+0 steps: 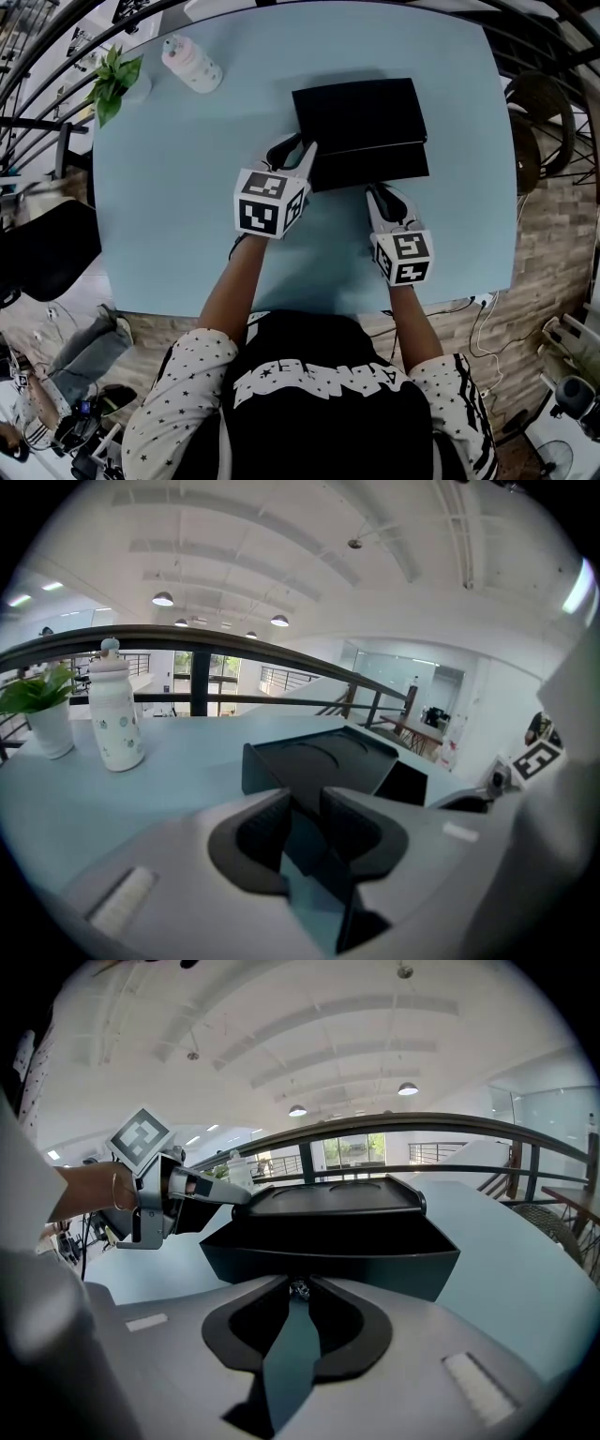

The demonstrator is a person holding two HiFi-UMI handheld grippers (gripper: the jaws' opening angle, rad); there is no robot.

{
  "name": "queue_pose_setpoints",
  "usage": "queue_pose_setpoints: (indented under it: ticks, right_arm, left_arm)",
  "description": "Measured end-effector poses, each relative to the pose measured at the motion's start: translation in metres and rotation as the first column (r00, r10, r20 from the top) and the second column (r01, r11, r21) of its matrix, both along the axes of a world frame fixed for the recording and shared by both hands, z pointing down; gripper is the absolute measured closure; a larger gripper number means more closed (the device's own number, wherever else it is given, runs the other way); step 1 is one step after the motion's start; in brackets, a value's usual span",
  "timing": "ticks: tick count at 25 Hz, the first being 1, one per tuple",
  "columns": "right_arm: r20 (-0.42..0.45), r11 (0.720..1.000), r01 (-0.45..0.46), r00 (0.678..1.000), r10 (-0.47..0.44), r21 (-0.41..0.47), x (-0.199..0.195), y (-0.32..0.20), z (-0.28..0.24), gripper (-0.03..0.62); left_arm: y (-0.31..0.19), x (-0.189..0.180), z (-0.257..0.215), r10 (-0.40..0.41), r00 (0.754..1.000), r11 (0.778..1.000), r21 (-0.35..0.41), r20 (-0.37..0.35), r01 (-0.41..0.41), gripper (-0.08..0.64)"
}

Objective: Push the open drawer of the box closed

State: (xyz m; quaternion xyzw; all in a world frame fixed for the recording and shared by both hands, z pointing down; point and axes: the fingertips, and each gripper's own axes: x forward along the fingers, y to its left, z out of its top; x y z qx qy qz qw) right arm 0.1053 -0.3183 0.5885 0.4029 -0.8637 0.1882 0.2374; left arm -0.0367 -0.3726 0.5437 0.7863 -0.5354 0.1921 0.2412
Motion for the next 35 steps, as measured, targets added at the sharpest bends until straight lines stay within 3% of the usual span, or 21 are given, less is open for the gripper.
queue_pose_setpoints:
  ticks: [35]
  right_arm:
    - [0.000, 1.000, 0.002, 1.000, -0.002, 0.005, -0.012, -0.029, 0.002, 0.520]
  left_arm:
    - [0.000, 0.000, 0.000, -0.008, 1.000, 1.000, 0.002, 0.003, 0.008, 0.560]
